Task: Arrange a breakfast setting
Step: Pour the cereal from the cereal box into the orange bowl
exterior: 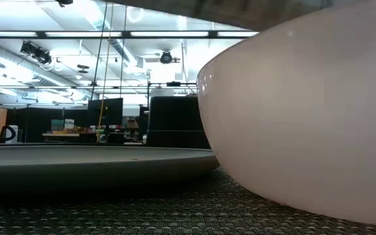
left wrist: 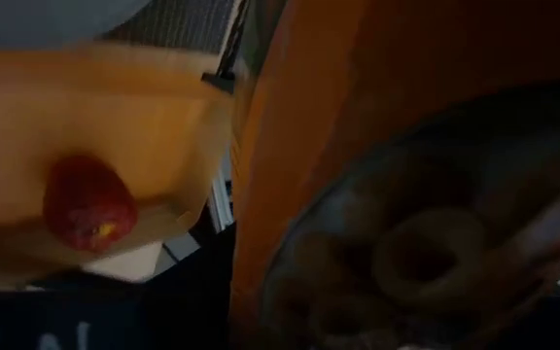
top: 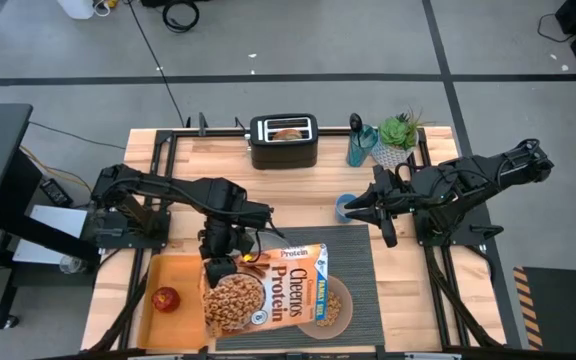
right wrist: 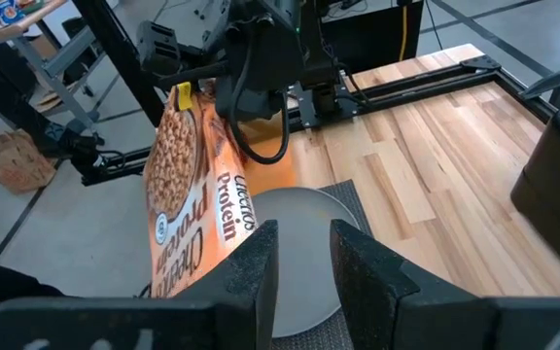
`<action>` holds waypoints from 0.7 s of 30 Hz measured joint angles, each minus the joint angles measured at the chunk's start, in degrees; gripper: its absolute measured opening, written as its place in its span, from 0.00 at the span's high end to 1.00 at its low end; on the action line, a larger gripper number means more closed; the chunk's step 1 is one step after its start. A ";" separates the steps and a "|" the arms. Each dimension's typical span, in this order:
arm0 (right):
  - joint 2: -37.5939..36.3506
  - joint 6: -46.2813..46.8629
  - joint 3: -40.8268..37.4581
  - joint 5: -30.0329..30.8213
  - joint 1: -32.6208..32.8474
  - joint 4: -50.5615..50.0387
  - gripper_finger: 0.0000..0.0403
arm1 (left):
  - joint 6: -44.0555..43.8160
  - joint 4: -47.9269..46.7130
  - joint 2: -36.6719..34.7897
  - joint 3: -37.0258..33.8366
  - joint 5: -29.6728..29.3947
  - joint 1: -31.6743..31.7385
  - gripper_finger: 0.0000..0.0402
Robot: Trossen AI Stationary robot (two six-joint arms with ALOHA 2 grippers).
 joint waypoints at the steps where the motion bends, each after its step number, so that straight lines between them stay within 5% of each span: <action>1: 0.00 -0.05 0.00 0.00 0.00 0.00 0.75 | -1.17 -0.15 0.07 0.00 0.29 0.02 0.55; 21: 0.02 -0.61 0.00 0.46 0.00 0.00 0.75 | -0.83 0.37 0.52 0.00 2.20 0.38 0.55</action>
